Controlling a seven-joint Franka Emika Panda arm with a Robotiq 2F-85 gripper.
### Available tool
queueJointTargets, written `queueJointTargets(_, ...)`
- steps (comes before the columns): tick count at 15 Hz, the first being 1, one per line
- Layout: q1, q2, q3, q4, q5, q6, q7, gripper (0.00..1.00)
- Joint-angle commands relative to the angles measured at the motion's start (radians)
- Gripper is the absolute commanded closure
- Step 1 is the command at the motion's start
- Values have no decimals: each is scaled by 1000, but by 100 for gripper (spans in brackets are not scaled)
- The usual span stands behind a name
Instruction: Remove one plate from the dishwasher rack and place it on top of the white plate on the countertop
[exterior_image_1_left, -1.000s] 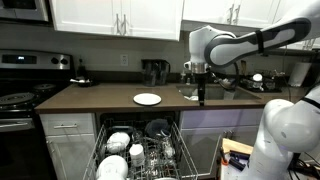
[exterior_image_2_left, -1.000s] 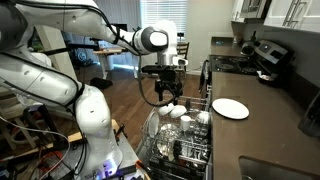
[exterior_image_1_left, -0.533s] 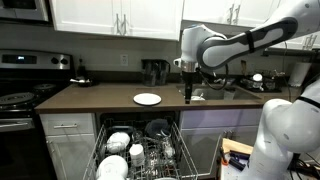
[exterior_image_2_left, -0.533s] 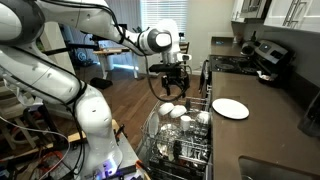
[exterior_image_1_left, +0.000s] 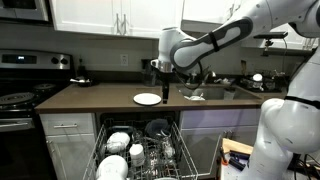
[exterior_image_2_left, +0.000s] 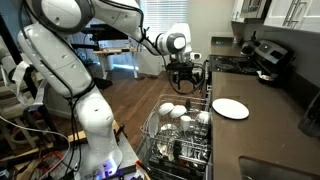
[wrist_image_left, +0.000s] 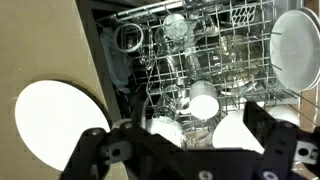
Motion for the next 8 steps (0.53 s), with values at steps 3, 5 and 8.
queueJointTargets(3, 18, 240, 9, 213, 167, -3, -161, 0)
queueJointTargets(5, 16, 294, 29, 260, 204, -21, -192, 0)
queueJointTargets(8, 18, 337, 69, 292, 249, -44, -249, 0)
